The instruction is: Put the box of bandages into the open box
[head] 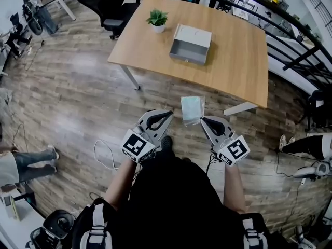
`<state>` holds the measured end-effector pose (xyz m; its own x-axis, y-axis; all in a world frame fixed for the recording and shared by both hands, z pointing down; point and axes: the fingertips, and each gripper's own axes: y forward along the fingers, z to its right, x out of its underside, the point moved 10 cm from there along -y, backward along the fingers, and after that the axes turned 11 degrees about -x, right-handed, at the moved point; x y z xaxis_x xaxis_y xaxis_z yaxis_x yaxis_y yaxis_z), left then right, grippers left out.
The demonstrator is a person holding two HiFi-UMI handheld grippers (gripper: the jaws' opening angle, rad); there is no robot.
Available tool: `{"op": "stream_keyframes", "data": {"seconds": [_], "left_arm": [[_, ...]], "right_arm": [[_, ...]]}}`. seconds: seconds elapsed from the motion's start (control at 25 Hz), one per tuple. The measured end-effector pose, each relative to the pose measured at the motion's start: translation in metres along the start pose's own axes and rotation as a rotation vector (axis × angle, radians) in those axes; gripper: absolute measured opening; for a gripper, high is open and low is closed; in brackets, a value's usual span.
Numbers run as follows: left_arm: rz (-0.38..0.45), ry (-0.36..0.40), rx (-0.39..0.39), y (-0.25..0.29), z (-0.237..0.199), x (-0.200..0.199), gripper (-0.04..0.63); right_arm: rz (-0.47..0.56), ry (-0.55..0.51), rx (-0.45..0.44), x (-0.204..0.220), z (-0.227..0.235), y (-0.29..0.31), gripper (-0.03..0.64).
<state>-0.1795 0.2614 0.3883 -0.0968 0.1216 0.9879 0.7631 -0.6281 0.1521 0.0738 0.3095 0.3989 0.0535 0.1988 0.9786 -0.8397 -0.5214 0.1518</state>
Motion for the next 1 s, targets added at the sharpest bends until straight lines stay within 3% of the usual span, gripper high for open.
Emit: {"op": "stream_keyframes", "data": {"seconds": [0.6,0.84,1.0], "left_arm": [[0.025,-0.068,0.033,0.028,-0.077,0.003,0.023],[-0.001,-0.056,0.029,0.051,-0.077,0.001,0.023],[0.007,-0.053,-0.001,0.069,-0.072,-0.004,0.023]], "right_arm": [[0.001,0.002,0.067,-0.012,0.034,0.048,0.024],[0.026,0.045,0.078,-0.008,0.058,0.034,0.023],[0.024,0.031,0.036,-0.011,0.081,0.029,0.024]]}}
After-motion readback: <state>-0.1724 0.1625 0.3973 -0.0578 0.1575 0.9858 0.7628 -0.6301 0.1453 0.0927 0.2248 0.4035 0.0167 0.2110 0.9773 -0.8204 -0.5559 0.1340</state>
